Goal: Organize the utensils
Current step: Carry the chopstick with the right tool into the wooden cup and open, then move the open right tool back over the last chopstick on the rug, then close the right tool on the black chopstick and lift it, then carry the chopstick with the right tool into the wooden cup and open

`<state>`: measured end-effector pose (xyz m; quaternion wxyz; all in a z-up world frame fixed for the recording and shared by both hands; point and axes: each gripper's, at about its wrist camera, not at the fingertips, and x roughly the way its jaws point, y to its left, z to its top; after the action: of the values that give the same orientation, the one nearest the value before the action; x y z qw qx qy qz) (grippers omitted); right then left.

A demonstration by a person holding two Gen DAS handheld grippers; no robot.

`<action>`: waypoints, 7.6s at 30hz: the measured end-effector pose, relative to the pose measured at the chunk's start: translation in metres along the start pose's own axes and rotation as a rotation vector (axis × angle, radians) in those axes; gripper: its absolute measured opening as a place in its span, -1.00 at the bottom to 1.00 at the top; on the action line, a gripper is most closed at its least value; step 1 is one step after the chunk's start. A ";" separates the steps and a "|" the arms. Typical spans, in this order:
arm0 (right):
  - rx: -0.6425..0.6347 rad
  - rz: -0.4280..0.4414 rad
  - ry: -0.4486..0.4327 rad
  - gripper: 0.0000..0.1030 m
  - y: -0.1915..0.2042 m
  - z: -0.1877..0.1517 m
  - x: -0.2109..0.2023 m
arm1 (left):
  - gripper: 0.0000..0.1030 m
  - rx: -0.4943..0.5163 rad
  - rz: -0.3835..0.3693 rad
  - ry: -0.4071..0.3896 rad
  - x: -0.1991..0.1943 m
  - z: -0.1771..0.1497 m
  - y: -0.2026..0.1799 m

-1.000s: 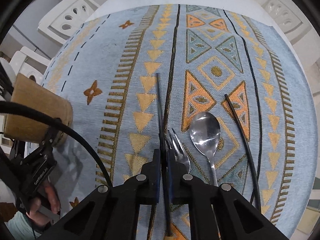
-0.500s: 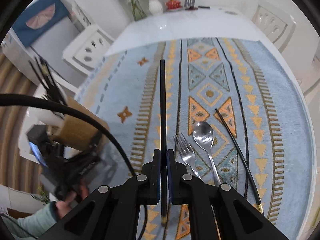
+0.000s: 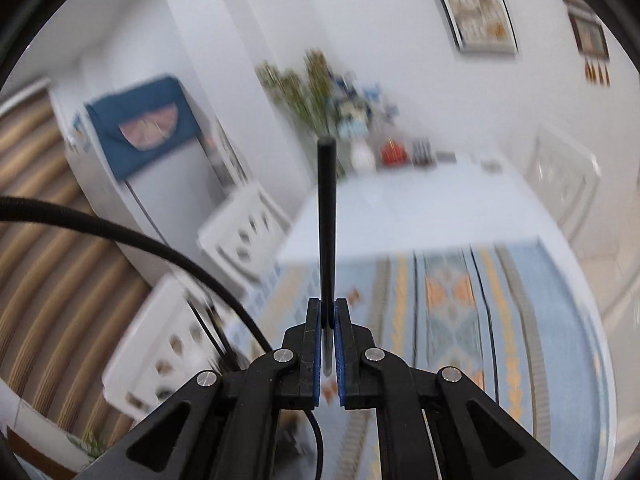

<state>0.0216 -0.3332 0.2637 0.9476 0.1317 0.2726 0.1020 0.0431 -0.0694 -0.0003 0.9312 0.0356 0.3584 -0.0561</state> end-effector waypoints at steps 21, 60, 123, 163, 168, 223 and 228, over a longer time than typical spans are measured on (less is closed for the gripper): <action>-0.066 0.298 -0.056 -0.90 0.095 0.043 0.005 | 0.85 0.000 0.000 0.000 0.001 0.001 -0.001; -0.257 0.153 0.263 -0.89 0.101 -0.040 0.095 | 0.85 -0.003 -0.003 0.001 -0.001 -0.002 -0.001; 0.147 -0.433 0.837 -0.30 -0.218 -0.157 0.168 | 0.86 0.006 0.005 0.016 0.000 0.000 -0.004; 0.057 -0.324 0.354 -0.91 -0.130 -0.085 0.037 | 0.86 0.009 0.005 0.022 0.004 0.001 -0.006; 0.039 -0.287 0.285 -0.91 -0.111 -0.065 0.027 | 0.86 0.008 0.004 0.022 0.004 0.002 -0.006; -0.232 0.257 0.374 -0.88 0.098 -0.004 0.074 | 0.86 0.006 0.003 0.023 0.005 0.002 -0.006; -0.225 0.265 0.389 -0.84 0.095 -0.002 0.074 | 0.86 0.006 0.003 0.023 0.005 0.002 -0.008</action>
<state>0.0705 -0.2235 0.2554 0.8645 0.0382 0.4168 0.2784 0.0471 -0.0776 -0.0025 0.9269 0.0396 0.3690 -0.0554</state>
